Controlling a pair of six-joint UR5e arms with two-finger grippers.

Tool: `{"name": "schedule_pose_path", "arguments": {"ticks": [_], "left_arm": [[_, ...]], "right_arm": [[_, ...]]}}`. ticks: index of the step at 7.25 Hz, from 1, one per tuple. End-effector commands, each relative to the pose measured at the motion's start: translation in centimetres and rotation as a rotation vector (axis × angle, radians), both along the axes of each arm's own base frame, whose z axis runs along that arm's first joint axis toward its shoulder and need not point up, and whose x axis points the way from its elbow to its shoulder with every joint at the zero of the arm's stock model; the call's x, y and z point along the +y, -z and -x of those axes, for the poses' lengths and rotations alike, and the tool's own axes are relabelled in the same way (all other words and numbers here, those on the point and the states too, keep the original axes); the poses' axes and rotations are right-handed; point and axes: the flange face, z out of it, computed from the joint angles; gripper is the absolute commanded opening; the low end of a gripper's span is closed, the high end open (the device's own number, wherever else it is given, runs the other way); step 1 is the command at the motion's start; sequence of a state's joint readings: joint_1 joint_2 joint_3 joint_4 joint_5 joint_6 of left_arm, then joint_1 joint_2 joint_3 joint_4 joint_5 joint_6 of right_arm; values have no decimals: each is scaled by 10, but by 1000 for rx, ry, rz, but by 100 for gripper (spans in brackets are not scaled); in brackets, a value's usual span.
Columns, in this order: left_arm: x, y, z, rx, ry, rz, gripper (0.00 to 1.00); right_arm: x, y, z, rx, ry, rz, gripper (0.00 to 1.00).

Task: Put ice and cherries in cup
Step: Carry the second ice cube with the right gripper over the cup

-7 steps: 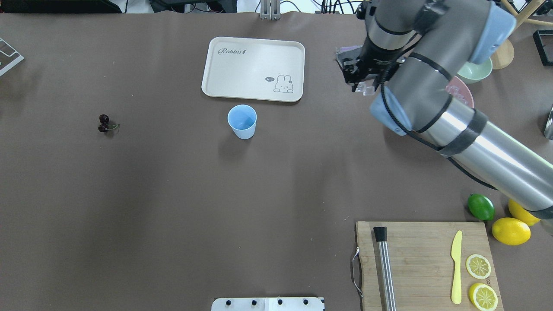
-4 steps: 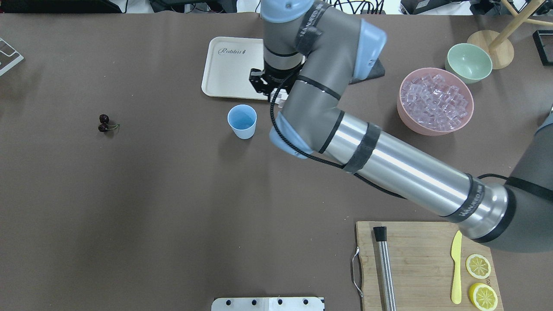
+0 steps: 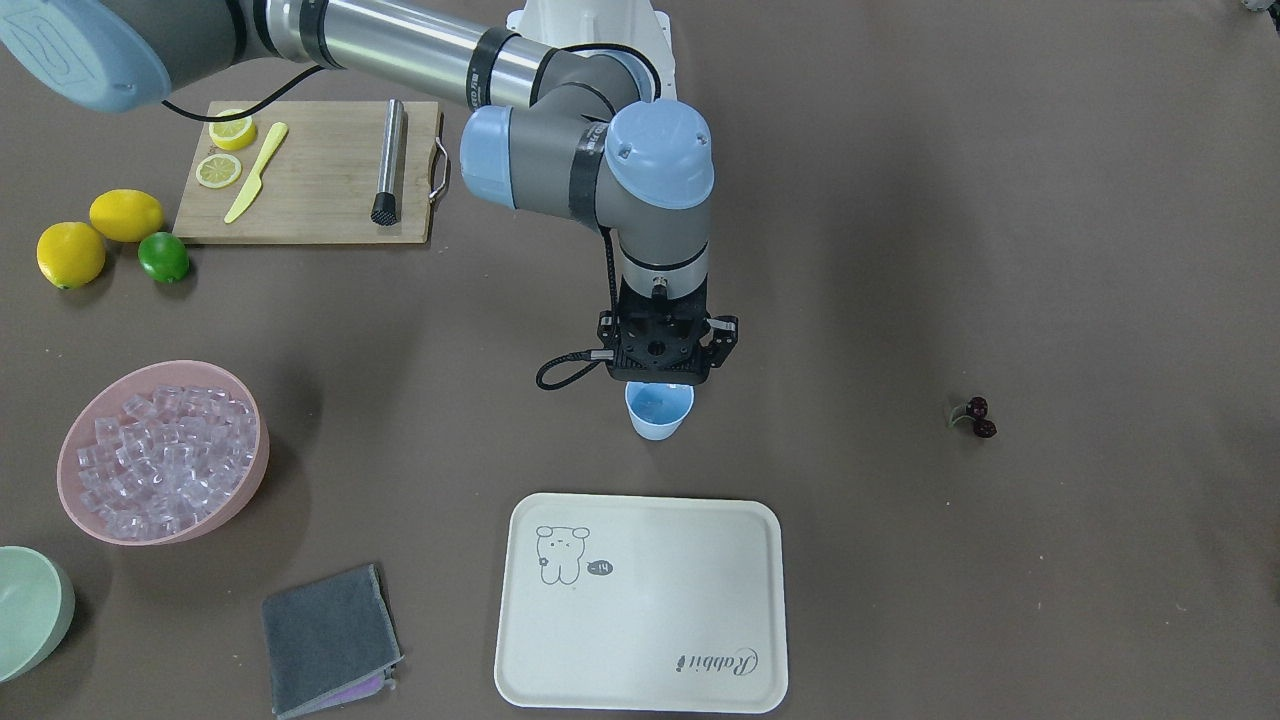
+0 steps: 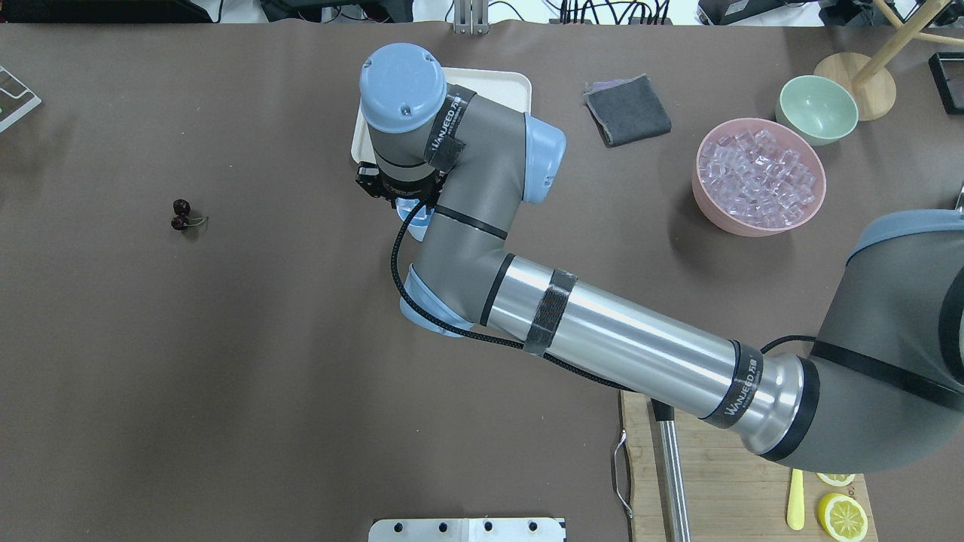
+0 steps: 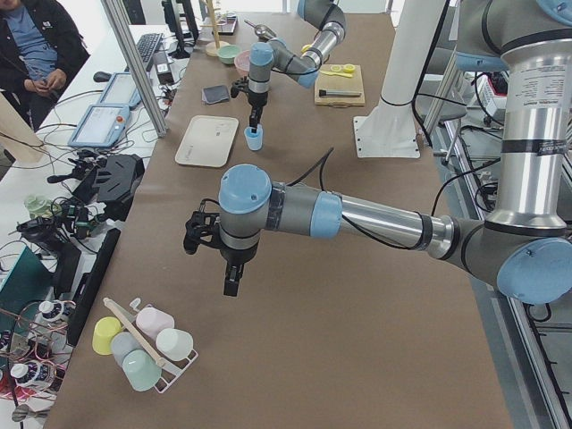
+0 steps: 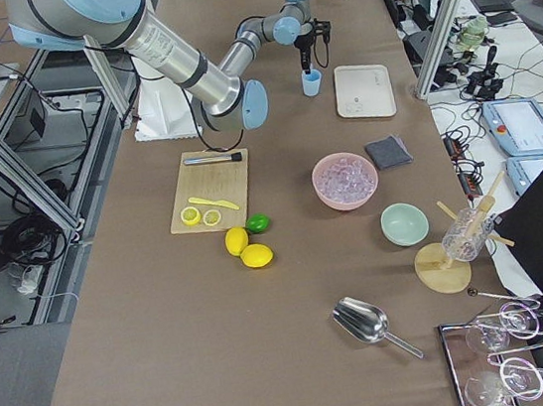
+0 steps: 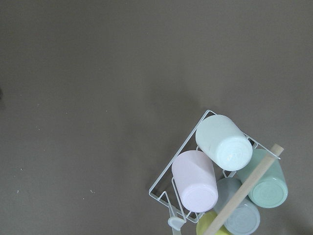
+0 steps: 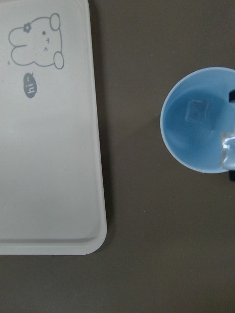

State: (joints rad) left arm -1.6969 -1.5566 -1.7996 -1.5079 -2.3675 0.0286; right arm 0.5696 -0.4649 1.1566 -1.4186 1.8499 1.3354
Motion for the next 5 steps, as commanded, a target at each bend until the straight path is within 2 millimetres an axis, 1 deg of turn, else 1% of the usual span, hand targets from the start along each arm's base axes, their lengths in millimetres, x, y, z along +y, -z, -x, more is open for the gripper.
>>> {"name": "schedule_pose_path", "arguments": {"ticks": [1, 2, 3, 4, 5], "left_arm": [[3, -7, 0, 3, 1, 14, 98], [3, -9, 0, 3, 0, 16, 98], [5, -10, 0, 3, 0, 19, 98], [4, -11, -1, 3, -2, 20, 98], [4, -10, -1, 3, -2, 15, 98]], "right_arm": [[-7, 1, -6, 1, 10, -38, 22], [-7, -5, -4, 11, 12, -36, 26], [-8, -6, -5, 15, 12, -41, 40], [-9, -8, -4, 21, 2, -47, 60], [-3, -17, -1, 31, -7, -53, 99]]}}
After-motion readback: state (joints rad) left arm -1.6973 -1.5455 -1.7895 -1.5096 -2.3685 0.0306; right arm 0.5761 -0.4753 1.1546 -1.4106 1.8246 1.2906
